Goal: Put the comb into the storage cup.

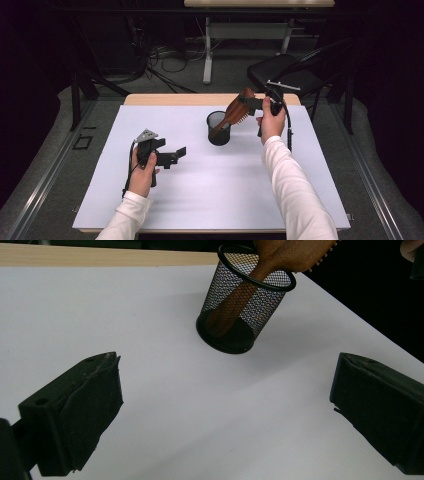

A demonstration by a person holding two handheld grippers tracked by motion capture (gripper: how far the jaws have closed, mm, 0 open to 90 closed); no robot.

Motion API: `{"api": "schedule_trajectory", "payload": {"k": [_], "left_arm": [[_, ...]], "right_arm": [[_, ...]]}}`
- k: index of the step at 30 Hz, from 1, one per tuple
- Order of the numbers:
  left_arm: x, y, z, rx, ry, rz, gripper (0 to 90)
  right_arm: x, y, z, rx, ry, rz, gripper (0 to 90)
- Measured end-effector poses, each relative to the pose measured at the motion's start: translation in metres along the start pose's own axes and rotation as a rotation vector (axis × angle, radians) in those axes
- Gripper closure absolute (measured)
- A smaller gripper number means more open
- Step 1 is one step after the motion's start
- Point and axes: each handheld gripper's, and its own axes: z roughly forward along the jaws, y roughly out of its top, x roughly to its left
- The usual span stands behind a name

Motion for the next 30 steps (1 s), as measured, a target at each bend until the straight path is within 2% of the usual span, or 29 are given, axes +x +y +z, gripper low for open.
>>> {"api": "schedule_trajectory", "payload": {"k": [7, 10, 17, 20, 27, 30], "left_arm": [[0.001, 0.002, -0.002, -0.005, -0.026, -0.021, 0.8], [0.001, 0.003, -0.003, 0.005, -0.033, -0.015, 1.0], [0.001, 0.004, -0.003, 0.005, -0.032, -0.015, 1.0], [0.002, 0.005, -0.003, 0.006, -0.034, -0.014, 1.0], [0.003, 0.007, -0.005, 0.008, -0.032, -0.016, 1.0], [0.002, 0.007, -0.006, 0.012, -0.026, -0.006, 1.0]], "right_arm": [[-0.001, 0.004, -0.005, 0.013, -0.031, -0.028, 0.0], [0.003, 0.007, -0.009, 0.027, -0.054, -0.08, 0.0], [0.011, 0.014, -0.019, 0.032, -0.05, -0.137, 0.0], [0.014, 0.015, -0.022, 0.038, -0.064, -0.183, 0.0], [0.015, 0.017, -0.028, 0.054, -0.056, -0.228, 0.0], [0.016, 0.018, -0.031, 0.054, -0.039, -0.227, 0.0]]}}
